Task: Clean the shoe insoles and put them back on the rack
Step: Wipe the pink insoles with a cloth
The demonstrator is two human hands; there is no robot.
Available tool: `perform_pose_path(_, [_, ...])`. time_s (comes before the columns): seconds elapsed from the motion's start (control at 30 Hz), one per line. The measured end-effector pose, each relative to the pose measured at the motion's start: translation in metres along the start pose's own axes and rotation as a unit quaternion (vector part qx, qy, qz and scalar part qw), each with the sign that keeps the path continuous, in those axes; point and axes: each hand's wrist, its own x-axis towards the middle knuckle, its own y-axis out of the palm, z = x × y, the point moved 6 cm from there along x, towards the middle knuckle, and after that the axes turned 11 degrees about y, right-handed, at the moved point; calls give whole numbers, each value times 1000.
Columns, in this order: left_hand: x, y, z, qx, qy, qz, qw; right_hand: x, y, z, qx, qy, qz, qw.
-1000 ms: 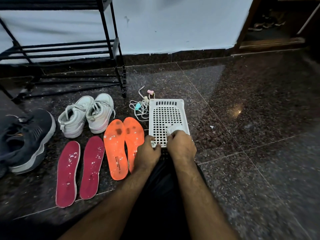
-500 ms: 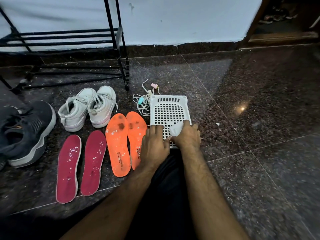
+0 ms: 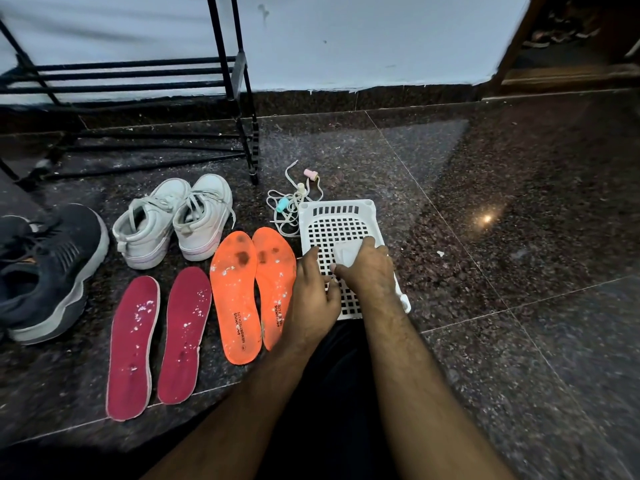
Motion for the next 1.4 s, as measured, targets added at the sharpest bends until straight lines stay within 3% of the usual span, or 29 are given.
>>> perform_pose_path(0.23, [5, -7, 6, 38, -13, -30, 999, 2, -16, 0, 55, 5, -26, 998])
perform_pose_path(0.37, [5, 9, 11, 35, -7, 66, 997, 8, -24, 0, 53, -2, -57, 997])
perform_pose_path(0.57, [13, 21, 20, 100, -1, 130, 986, 20, -7, 3, 2, -18, -6, 1000])
perform_pose_path(0.93, [24, 8, 45, -35, -111, 1, 993, 40, 6, 35, 25, -67, -40, 997])
perform_pose_path(1.07, [32, -6, 48, -23, -108, -58, 992, 47, 10, 53, 30, -90, -46, 994])
perform_pose_path(1.2, [32, -11, 52, -45, -102, -68, 991, 45, 14, 69, 26, -122, -60, 990])
perform_pose_path(1.4, [33, -15, 57, -46, -57, -110, 991, 40, -8, 67, 98, -92, -39, 990])
